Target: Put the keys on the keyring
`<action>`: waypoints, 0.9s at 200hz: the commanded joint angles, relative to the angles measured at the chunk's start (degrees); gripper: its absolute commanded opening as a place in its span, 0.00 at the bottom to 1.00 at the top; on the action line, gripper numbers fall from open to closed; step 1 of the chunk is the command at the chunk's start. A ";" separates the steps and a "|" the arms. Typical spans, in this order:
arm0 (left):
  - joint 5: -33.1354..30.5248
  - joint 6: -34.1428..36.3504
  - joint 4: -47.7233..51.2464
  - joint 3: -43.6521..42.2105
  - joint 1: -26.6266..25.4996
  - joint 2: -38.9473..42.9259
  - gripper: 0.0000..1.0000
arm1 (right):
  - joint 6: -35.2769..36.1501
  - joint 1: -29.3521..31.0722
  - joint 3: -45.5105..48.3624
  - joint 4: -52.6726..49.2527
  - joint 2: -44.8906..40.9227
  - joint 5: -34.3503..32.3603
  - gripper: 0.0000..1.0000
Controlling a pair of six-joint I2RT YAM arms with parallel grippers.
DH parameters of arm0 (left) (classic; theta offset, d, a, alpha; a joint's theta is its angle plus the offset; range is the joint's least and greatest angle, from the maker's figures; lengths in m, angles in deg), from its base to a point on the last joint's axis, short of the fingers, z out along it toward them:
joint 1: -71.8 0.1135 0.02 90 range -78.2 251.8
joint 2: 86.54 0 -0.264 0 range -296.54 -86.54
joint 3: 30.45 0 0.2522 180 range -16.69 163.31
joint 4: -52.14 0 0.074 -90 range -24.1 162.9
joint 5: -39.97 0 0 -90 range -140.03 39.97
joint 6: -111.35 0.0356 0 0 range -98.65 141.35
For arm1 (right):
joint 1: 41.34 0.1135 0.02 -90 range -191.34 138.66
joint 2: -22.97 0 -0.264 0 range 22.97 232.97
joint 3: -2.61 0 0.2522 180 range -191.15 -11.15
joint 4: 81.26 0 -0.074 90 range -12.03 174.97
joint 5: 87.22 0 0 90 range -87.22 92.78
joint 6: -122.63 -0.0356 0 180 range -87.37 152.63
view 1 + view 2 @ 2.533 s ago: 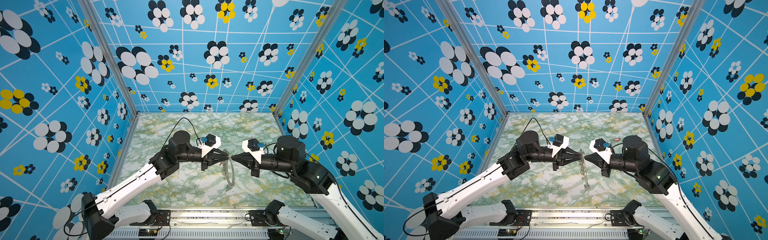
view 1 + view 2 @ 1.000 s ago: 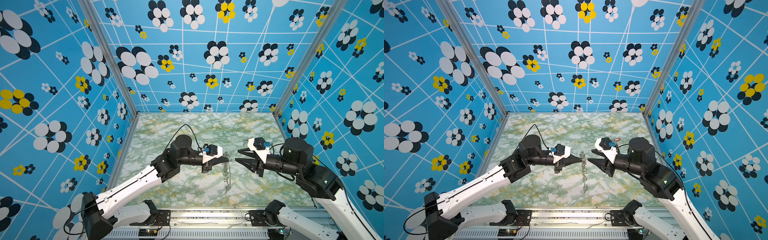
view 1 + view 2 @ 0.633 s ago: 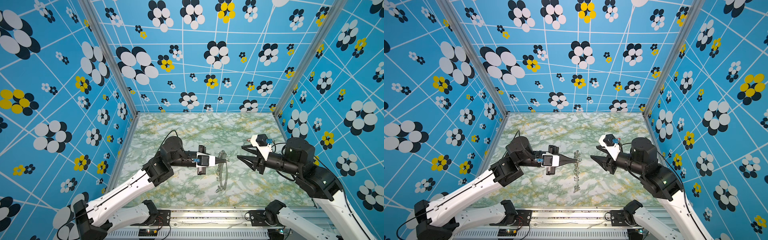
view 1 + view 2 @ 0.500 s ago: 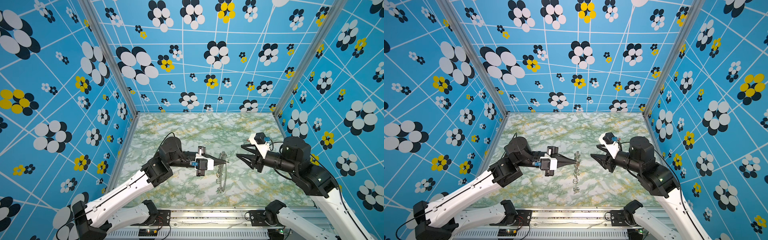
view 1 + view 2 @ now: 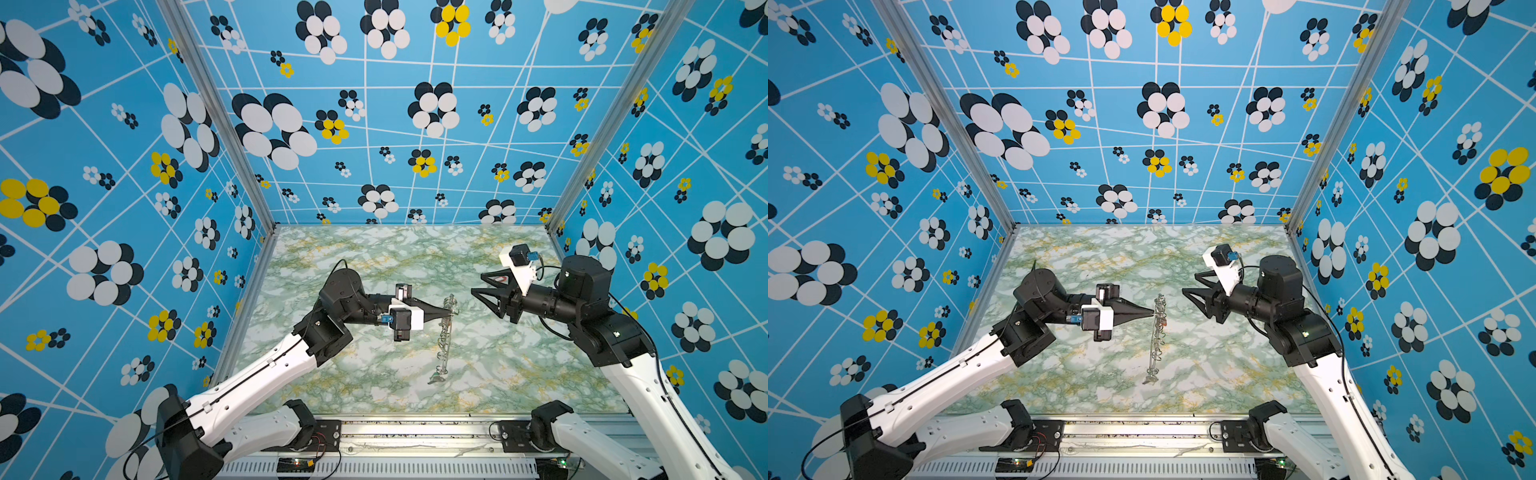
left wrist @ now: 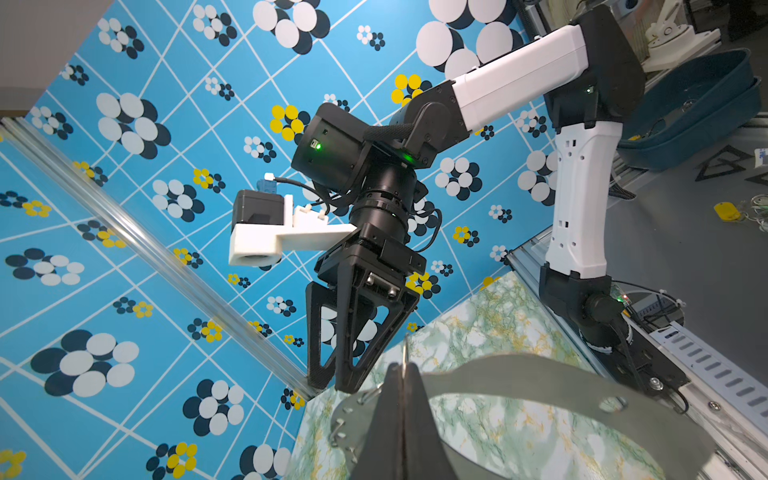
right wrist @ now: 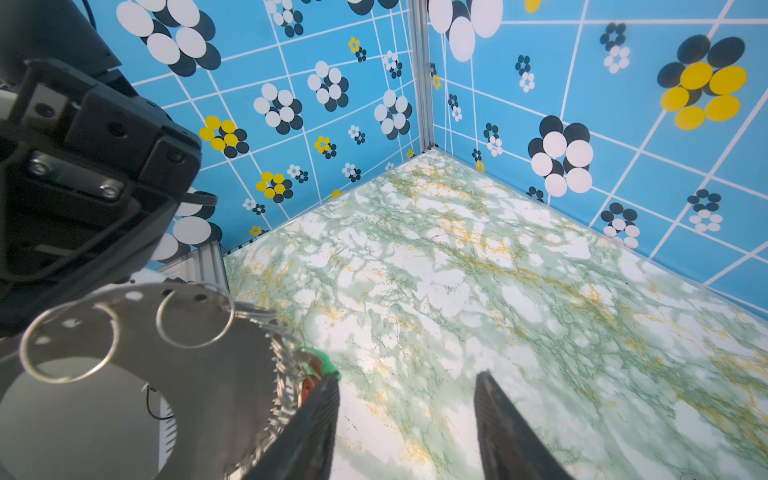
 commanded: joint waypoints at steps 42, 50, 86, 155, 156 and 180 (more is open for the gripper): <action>5.21 -23.87 -23.96 -2.79 5.23 -6.06 0.00 | -10.04 -3.95 3.05 11.53 3.70 3.23 0.60; 6.03 -27.08 -26.13 -2.71 5.87 -7.02 0.00 | -10.19 -4.11 3.05 12.08 3.95 3.20 0.61; 9.62 -34.12 -26.59 -1.93 7.69 -9.24 0.00 | -10.37 -4.53 3.19 16.89 4.23 13.39 0.60; 12.15 -29.48 -15.92 0.53 7.80 -8.04 0.00 | -8.03 -0.27 -1.72 15.50 4.04 26.37 0.51; 12.21 -29.48 -15.89 0.59 7.80 -8.04 0.00 | -7.71 -0.16 -1.90 15.04 4.09 26.37 0.50; 12.53 -29.11 -15.13 1.68 7.70 -8.04 0.00 | -2.32 3.45 -4.33 7.24 4.94 25.34 0.49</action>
